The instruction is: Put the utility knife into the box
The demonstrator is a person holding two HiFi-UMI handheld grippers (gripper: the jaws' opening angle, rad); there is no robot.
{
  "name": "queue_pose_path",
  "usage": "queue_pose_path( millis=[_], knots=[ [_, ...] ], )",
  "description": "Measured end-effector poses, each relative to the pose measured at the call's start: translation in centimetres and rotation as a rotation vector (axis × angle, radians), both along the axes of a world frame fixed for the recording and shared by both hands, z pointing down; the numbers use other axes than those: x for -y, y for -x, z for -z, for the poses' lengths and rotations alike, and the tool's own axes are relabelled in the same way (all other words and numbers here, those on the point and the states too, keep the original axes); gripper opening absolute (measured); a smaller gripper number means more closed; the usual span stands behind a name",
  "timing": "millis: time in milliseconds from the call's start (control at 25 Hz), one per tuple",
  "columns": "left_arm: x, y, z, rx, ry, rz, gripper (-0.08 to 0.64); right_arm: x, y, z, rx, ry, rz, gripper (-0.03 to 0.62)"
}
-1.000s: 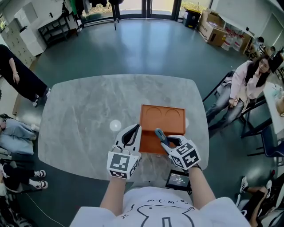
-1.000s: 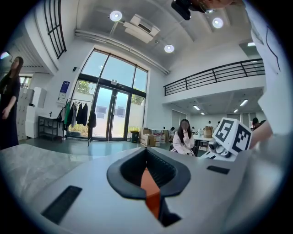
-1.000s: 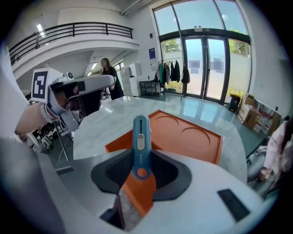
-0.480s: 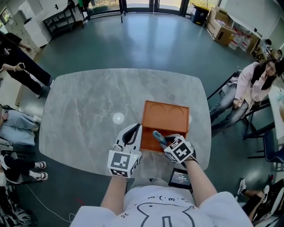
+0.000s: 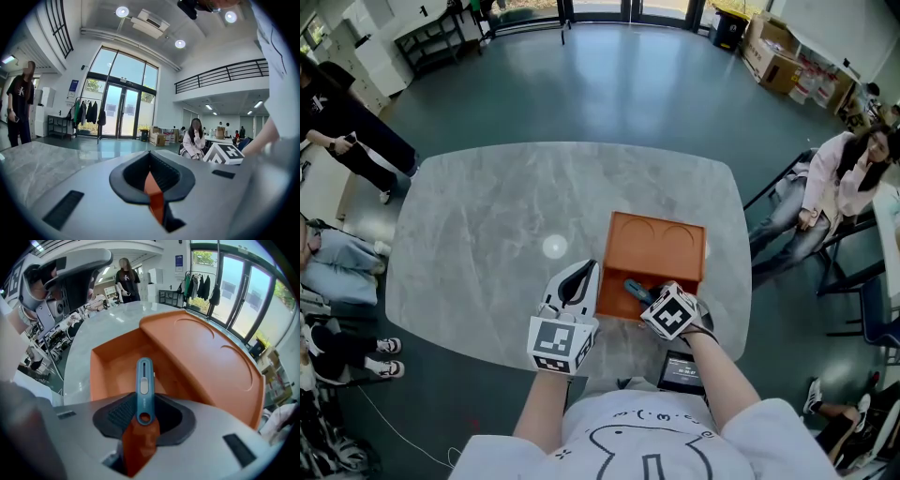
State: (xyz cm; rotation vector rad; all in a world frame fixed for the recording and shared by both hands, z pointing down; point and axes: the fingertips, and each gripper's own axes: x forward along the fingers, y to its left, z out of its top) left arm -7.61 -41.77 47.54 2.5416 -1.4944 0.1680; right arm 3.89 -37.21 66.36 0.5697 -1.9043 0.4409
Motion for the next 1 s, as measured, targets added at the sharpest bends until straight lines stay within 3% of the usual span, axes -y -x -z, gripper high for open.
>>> queue_pose_path(
  millis=[360,1000],
  knots=[
    [0.4,1.1,0.3,-0.011,-0.007,0.002,0.015,0.2,0.1,-0.6,-0.049,-0.011,0.007,0.135],
    [-1.0,1.5,0.0,-0.021,-0.028,-0.036,0.015,0.8,-0.1,2.1,0.033,-0.123,-0.074,0.162]
  ],
)
